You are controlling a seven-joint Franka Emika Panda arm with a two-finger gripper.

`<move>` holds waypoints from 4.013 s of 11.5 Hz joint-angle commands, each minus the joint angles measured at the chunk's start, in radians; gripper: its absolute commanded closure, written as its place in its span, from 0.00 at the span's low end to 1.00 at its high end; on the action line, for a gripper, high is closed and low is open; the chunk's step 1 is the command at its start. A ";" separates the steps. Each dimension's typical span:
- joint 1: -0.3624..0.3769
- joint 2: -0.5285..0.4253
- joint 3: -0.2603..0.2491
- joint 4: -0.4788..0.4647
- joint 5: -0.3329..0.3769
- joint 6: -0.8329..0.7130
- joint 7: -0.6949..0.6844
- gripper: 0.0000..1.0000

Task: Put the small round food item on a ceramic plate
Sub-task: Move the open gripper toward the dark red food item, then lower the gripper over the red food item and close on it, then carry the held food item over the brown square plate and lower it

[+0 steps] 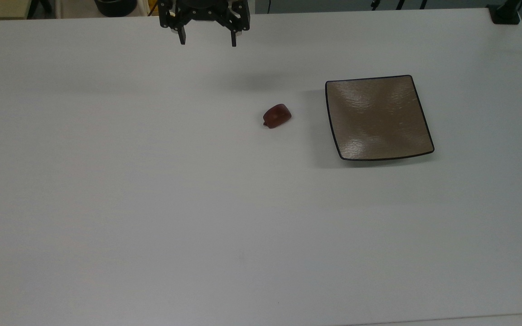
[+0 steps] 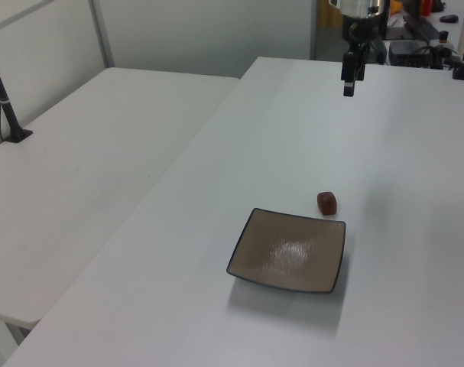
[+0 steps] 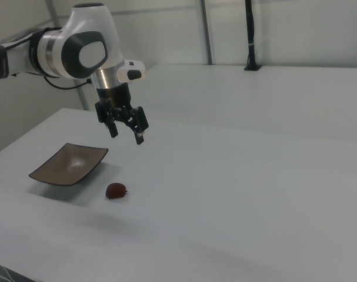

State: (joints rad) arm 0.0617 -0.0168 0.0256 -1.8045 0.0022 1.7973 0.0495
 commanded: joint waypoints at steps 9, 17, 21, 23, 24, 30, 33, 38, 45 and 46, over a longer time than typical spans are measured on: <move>0.038 0.014 -0.004 -0.013 0.001 0.066 0.001 0.00; 0.040 0.026 0.097 -0.139 0.030 0.278 0.494 0.00; 0.038 0.054 0.132 -0.211 0.030 0.396 0.861 0.00; 0.038 0.090 0.143 -0.237 0.030 0.492 1.029 0.00; 0.038 0.104 0.143 -0.252 0.030 0.519 1.094 0.00; 0.056 0.225 0.168 -0.279 0.002 0.596 1.127 0.00; 0.069 0.274 0.168 -0.280 -0.030 0.606 1.129 0.00; 0.078 0.285 0.169 -0.292 -0.093 0.614 1.129 0.87; 0.075 0.256 0.197 -0.247 -0.205 0.597 1.023 0.89; 0.075 0.253 0.200 -0.239 -0.208 0.597 0.948 0.89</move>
State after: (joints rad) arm 0.1345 0.2638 0.2096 -2.0545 -0.1684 2.3807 1.1324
